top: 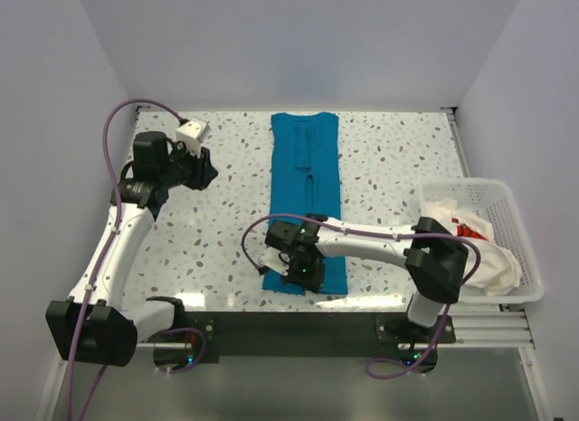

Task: Fold and stack the t-shirts
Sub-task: Fold the tshirt

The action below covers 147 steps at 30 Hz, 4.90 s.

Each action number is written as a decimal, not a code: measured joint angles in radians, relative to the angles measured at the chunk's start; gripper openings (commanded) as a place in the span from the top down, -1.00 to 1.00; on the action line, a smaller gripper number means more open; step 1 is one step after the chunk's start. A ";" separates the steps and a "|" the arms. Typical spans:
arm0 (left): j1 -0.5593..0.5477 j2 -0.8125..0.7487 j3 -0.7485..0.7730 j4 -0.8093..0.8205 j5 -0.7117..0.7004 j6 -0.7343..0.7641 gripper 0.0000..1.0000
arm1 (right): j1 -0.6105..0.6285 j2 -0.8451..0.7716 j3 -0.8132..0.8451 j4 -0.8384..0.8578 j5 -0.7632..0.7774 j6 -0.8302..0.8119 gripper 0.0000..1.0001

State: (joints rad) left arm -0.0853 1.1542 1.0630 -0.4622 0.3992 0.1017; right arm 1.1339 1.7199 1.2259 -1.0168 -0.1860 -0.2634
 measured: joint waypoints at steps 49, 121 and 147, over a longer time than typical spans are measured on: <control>-0.071 -0.151 -0.346 0.050 0.315 0.328 0.01 | 0.032 -0.238 -0.354 0.284 -0.109 -0.410 0.33; -0.071 -0.108 -0.328 0.028 0.327 0.349 -0.15 | 0.001 -0.232 -0.241 0.326 -0.098 -0.358 0.05; -0.632 -0.052 -0.567 -0.040 0.325 1.118 -0.12 | -0.255 -0.482 -0.592 0.207 -0.267 -1.028 0.08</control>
State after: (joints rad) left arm -0.7170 1.1019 0.4957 -0.5018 0.7238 1.2194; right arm 0.8787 1.2377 0.6342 -0.8101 -0.4526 -1.2915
